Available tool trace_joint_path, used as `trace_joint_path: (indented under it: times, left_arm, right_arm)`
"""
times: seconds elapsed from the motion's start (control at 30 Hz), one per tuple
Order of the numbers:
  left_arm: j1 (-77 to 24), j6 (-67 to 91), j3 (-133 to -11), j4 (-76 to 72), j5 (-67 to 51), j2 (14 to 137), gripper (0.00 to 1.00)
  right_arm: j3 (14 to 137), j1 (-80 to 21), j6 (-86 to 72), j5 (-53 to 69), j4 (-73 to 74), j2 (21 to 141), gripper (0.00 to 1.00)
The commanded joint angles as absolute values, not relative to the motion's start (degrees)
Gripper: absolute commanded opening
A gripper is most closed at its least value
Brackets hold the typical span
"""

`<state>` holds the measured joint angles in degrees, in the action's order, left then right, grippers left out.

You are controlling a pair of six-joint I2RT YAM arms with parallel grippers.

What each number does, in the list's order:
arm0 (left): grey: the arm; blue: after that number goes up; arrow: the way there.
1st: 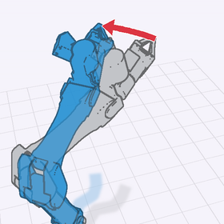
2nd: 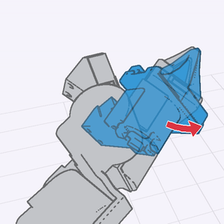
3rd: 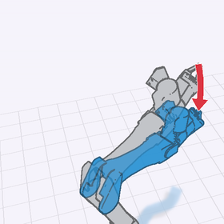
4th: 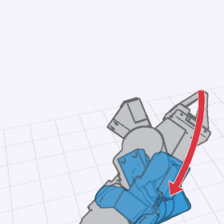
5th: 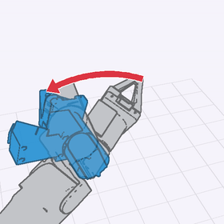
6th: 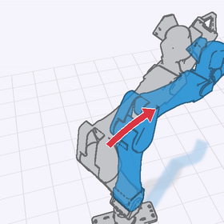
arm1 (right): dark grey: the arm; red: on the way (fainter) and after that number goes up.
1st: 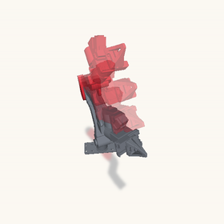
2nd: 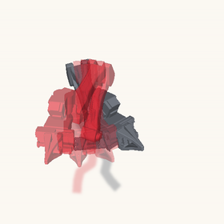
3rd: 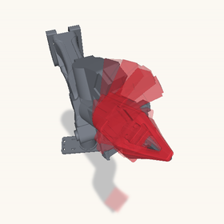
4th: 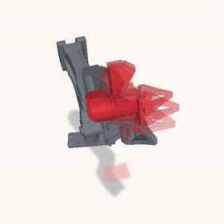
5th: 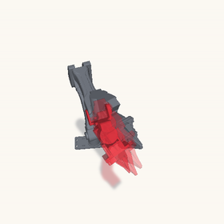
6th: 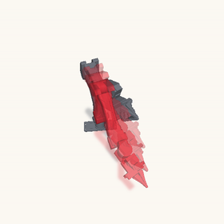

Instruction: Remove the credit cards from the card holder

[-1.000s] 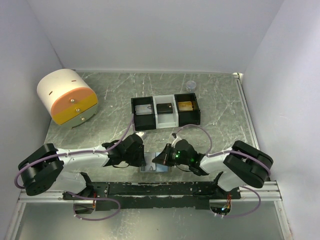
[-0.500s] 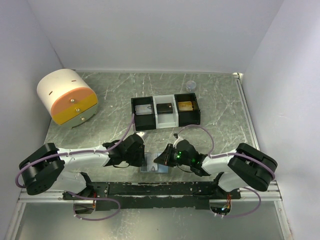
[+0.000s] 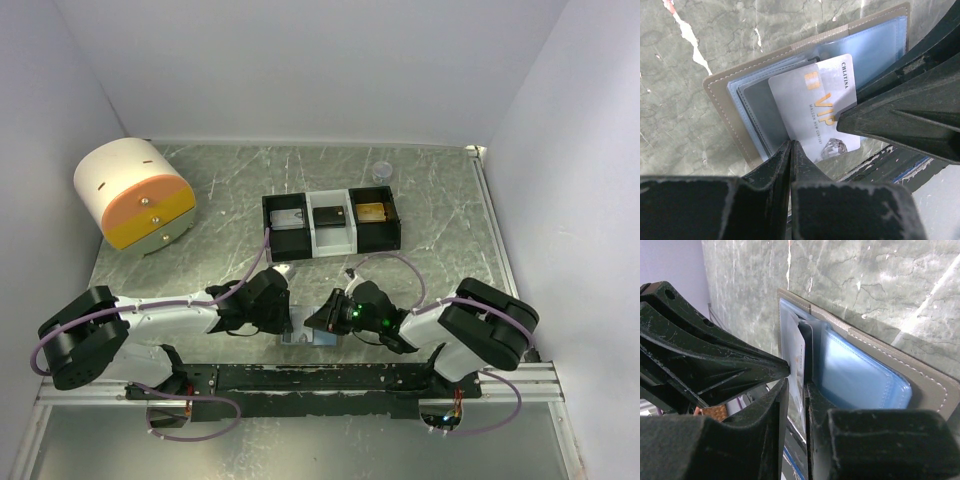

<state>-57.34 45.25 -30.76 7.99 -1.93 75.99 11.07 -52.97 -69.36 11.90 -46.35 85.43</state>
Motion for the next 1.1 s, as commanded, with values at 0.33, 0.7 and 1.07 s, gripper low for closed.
trace_joint_path:
  times: [0.33,0.7,1.07]
  left_arm:
    - [-58.3,44.8,-30.8,9.3,-0.3,77.7,0.12]
    - [-58.3,44.8,-30.6,8.3,-1.0,77.6,0.12]
    - [-58.4,45.6,-30.3,6.3,-2.2,77.3,0.12]
  right_arm:
    - [11.0,-53.0,-69.3,11.9,-47.4,84.4,0.02]
    - [10.4,-52.4,-68.3,7.9,-38.9,77.6,0.06]
    - [10.6,-52.5,-70.8,12.0,-48.2,83.6,0.21]
